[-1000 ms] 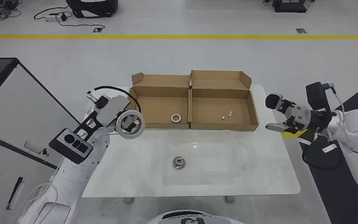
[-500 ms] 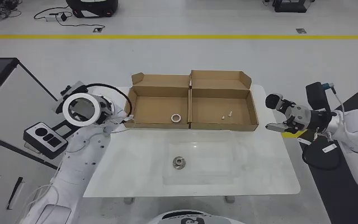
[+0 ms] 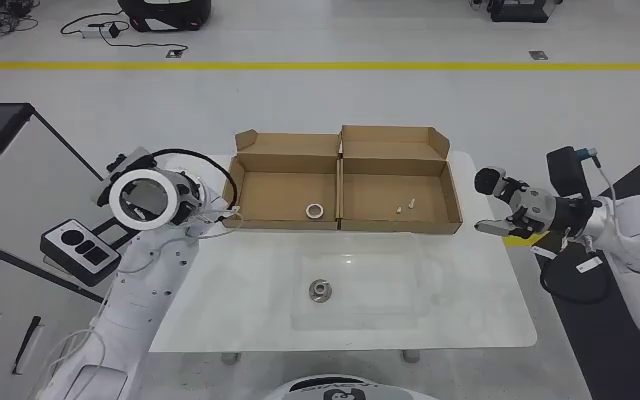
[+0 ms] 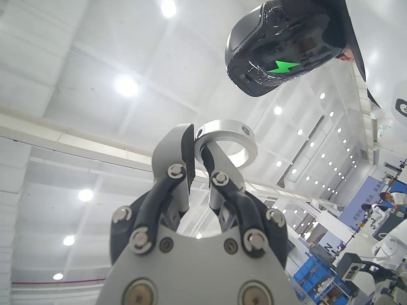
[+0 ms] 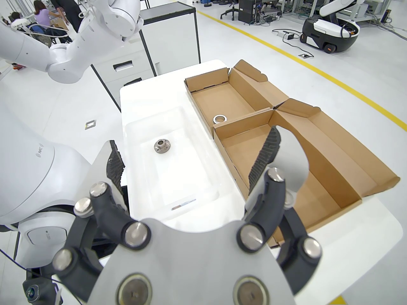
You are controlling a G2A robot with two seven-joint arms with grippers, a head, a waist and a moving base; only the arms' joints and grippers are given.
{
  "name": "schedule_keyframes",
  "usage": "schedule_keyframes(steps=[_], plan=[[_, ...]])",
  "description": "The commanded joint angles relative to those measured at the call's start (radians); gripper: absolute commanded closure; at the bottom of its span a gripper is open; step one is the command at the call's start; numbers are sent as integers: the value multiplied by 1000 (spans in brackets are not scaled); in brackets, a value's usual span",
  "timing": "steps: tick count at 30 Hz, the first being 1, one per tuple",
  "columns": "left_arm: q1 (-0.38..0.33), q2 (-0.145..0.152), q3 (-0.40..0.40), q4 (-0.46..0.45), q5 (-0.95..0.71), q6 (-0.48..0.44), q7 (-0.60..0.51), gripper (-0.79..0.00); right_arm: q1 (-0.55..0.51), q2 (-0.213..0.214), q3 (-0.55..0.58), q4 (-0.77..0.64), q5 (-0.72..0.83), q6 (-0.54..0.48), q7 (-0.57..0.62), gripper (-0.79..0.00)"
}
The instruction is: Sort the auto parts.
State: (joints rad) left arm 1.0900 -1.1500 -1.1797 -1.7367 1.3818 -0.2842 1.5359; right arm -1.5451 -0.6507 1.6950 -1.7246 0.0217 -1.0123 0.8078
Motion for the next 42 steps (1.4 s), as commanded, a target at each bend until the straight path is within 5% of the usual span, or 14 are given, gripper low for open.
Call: schedule_keyframes(steps=[1,6,20,31,42], plan=[[0,0,0,0,0,0,0,0,0,0,0,0,0,0,0,-785],[1,0,0,-1,-1,1,-10,0,0,0,0,0,0,0,0,-785],[-9,0,-3,11,114,-65,-260,0,0,0,0,0,0,0,0,-785],[-194,-9,58,131,290,-156,-676,0,0,0,0,0,0,0,0,-785],[-173,5,136,56,506,-355,-961,0,0,0,0,0,0,0,0,-785]])
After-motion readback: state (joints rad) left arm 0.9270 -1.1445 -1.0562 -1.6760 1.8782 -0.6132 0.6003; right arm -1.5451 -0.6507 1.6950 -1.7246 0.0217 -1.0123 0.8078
